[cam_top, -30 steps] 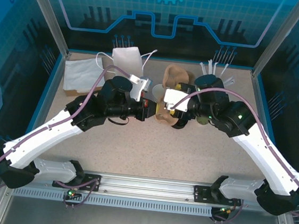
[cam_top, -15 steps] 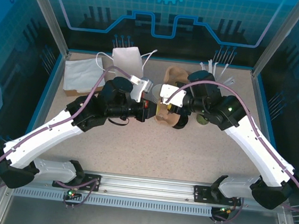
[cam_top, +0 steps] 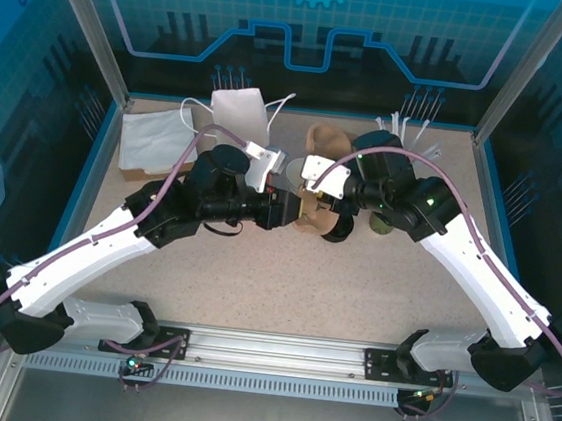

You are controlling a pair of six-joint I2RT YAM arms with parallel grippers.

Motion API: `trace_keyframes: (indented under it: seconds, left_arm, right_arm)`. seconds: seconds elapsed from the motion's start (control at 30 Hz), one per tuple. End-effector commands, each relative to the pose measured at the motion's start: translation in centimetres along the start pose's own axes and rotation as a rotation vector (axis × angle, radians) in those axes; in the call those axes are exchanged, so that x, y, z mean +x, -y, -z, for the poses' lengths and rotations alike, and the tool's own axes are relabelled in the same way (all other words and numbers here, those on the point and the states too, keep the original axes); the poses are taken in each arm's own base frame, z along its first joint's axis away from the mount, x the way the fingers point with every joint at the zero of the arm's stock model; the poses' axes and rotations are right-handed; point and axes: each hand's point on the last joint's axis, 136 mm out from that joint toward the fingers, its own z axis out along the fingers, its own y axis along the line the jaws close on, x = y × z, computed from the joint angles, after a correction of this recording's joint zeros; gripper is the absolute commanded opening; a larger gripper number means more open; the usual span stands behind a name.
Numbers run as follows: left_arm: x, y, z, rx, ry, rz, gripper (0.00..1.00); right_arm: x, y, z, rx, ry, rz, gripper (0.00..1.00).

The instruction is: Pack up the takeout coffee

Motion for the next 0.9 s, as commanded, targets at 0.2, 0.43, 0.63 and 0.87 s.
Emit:
trace_keyframes:
  seconds: [0.2,0.43,0.63,0.87]
  left_arm:
    - [-2.9,-2.1,5.9,-0.072,0.088,0.138,0.73]
    - [-5.5,-9.4,12.1,-0.252,0.192,0.393,0.78]
    - [-6.1,-15.7,12.8,-0.43,0.176,0.547,0.79]
    - [-6.7,-21.0,9.2,-0.462,0.145,0.666,0.8]
  right_arm:
    - [2.8,1.0,2.4,0.08,-0.059,-0.054,0.32]
    - [4.2,0.3,3.5,0.106,-0.069,-0.096,0.31]
    - [5.1,-0.2,3.9,0.114,-0.083,-0.121,0.31]
    - [5.8,-0.8,4.2,0.117,-0.089,-0.14,0.31]
